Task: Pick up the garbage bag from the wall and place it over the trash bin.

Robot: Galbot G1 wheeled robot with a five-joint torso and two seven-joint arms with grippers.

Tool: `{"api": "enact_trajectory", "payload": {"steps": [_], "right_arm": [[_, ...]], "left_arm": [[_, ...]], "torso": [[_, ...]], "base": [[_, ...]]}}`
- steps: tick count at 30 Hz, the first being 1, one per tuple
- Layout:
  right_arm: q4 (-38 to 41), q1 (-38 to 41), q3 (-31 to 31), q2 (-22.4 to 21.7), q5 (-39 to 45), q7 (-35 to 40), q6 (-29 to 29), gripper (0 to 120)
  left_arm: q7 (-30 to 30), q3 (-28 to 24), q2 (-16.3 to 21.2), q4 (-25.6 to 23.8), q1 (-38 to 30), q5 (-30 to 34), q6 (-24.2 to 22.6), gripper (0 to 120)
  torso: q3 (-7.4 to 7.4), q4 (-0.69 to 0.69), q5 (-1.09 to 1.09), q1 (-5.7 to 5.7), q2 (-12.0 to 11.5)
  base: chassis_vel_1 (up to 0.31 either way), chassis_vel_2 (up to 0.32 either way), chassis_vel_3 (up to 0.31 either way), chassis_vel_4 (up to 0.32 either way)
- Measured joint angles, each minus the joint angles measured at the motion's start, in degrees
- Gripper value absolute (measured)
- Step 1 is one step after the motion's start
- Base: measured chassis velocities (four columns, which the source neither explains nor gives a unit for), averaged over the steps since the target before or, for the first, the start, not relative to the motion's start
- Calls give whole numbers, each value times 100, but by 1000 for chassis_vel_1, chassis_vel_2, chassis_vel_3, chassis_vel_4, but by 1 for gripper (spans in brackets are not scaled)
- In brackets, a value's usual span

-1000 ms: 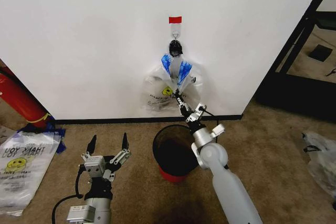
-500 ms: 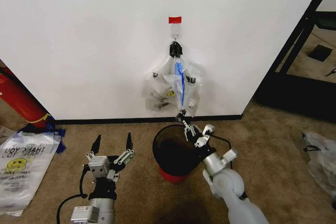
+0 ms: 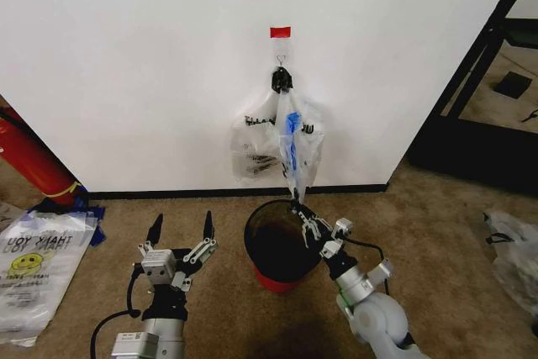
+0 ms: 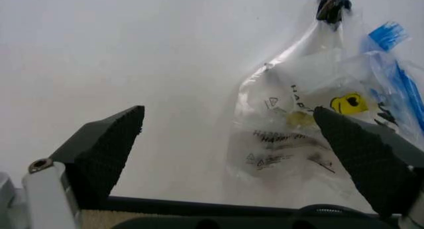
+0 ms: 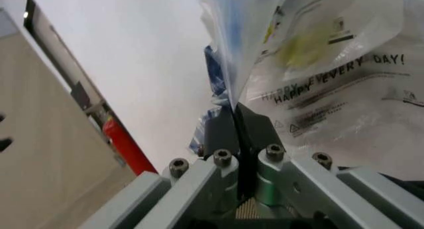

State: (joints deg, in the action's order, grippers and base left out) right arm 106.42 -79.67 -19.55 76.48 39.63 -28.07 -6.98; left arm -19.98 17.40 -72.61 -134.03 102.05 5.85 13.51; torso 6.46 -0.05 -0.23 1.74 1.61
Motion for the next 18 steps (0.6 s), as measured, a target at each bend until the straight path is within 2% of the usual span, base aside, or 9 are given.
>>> {"api": "enact_trajectory", "payload": {"steps": [18], "right_arm": [[101, -593, -206, -121, -708, -412, -583, 0]], "left_arm": [[-1, -24, 28, 51, -57, 82, 11, 100]], "torso": [[0, 0, 0, 1, 0]], "base": [[0, 0, 0, 0]]}}
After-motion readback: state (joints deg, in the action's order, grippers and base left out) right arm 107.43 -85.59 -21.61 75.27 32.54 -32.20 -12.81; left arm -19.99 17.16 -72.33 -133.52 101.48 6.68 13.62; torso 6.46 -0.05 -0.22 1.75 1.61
